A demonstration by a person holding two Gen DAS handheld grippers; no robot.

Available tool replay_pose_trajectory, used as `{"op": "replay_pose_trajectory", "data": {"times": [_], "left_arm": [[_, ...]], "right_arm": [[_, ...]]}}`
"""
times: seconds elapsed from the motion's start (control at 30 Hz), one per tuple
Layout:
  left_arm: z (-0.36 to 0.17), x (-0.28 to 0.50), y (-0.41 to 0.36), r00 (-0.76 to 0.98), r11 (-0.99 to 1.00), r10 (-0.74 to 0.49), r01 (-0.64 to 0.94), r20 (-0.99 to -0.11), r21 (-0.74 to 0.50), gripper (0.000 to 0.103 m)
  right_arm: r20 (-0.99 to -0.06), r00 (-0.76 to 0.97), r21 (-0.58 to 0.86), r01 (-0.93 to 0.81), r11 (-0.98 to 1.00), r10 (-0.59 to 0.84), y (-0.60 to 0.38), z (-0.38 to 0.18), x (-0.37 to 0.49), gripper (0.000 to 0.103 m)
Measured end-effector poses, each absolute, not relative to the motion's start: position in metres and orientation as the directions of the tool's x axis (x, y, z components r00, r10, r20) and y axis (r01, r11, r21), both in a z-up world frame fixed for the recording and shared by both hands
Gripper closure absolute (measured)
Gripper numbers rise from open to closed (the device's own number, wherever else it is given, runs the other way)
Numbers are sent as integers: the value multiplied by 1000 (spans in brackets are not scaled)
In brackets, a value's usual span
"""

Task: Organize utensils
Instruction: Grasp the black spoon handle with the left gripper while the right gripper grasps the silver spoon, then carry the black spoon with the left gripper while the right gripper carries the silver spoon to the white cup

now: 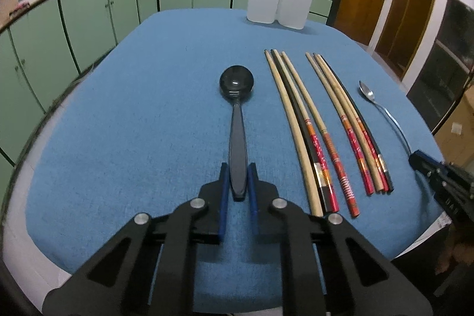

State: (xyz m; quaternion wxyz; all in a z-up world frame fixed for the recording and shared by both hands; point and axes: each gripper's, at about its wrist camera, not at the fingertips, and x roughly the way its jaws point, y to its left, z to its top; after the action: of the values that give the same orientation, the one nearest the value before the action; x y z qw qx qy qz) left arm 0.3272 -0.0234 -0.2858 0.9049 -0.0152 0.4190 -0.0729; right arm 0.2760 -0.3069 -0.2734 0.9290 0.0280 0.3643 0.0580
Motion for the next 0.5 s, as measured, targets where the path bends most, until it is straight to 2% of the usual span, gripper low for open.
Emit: {"op": "replay_pose_trajectory", "data": {"times": [0.5], "left_arm": [[-232, 331, -21, 677, 983, -184, 138, -712, -122, 92]], "right_arm": [[-609, 779, 114, -100, 988, 149, -302, -200, 277, 94]]}}
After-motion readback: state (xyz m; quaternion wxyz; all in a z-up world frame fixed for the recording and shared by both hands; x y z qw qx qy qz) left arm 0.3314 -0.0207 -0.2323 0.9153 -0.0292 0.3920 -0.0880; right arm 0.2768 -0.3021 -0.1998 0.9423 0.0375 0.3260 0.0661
